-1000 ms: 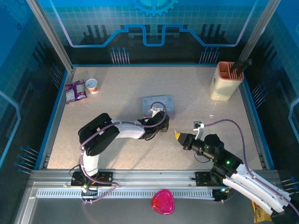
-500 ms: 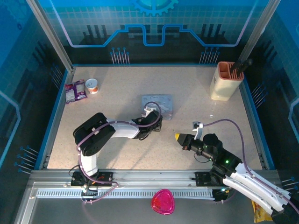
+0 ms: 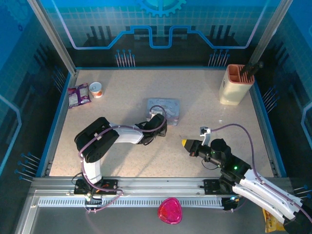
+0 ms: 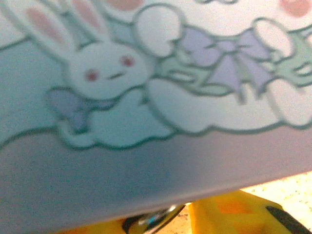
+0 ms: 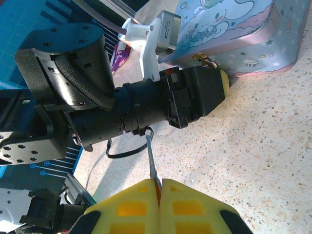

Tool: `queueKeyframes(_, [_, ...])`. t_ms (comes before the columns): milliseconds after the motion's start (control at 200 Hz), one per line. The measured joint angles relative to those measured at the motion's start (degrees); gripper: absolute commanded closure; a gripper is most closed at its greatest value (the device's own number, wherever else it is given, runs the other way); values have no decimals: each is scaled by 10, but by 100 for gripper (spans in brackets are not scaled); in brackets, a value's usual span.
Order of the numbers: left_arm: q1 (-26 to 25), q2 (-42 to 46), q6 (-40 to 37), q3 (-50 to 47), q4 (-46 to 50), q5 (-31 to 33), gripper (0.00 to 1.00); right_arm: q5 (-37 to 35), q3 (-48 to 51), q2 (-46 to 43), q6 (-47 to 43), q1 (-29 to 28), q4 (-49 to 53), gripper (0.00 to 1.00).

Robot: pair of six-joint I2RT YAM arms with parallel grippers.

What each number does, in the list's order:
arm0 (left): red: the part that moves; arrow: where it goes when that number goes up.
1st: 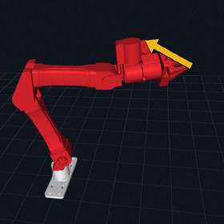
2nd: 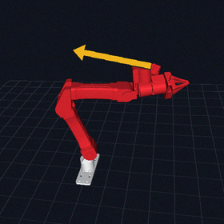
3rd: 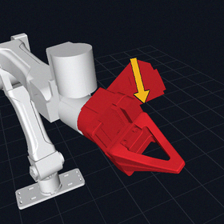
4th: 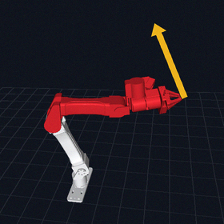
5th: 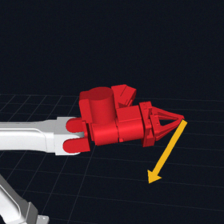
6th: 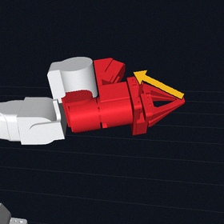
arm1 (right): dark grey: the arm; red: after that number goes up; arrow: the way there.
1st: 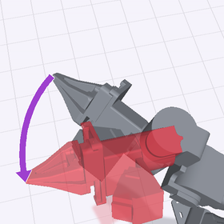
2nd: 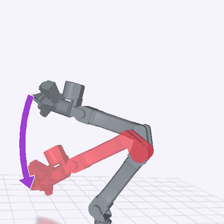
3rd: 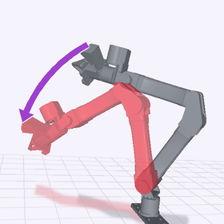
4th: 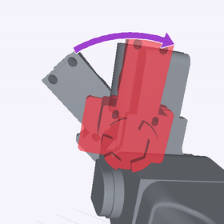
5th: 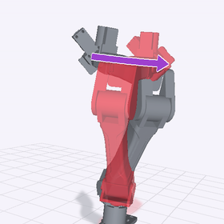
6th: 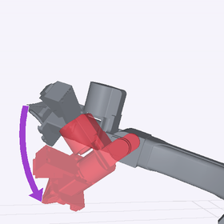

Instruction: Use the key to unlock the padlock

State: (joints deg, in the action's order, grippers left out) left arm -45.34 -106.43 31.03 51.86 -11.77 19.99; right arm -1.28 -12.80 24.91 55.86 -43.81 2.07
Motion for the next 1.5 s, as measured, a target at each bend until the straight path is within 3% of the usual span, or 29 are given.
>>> queueKeyframes(305, [2, 21, 3, -26, -21, -28, 88, 0, 0, 20, 0, 0, 0, 100])
queueKeyframes(465, [4, 42, 8, -31, -6, -66, 93, 2, -1, 35, -2, 4, 6, 100])
queueKeyframes(961, [14, 76, 133, -30, 32, -246, 94, 62, 17, 208, 33, 28, -108, 100])
queueKeyframes(1311, [23, 88, 251, -77, -82, -306, 96, 113, 45, 346, 83, 67, -283, 100])
queueKeyframes(1501, [28, 88, 296, -104, -148, -317, 97, 140, 46, 370, 102, 86, -346, 100])
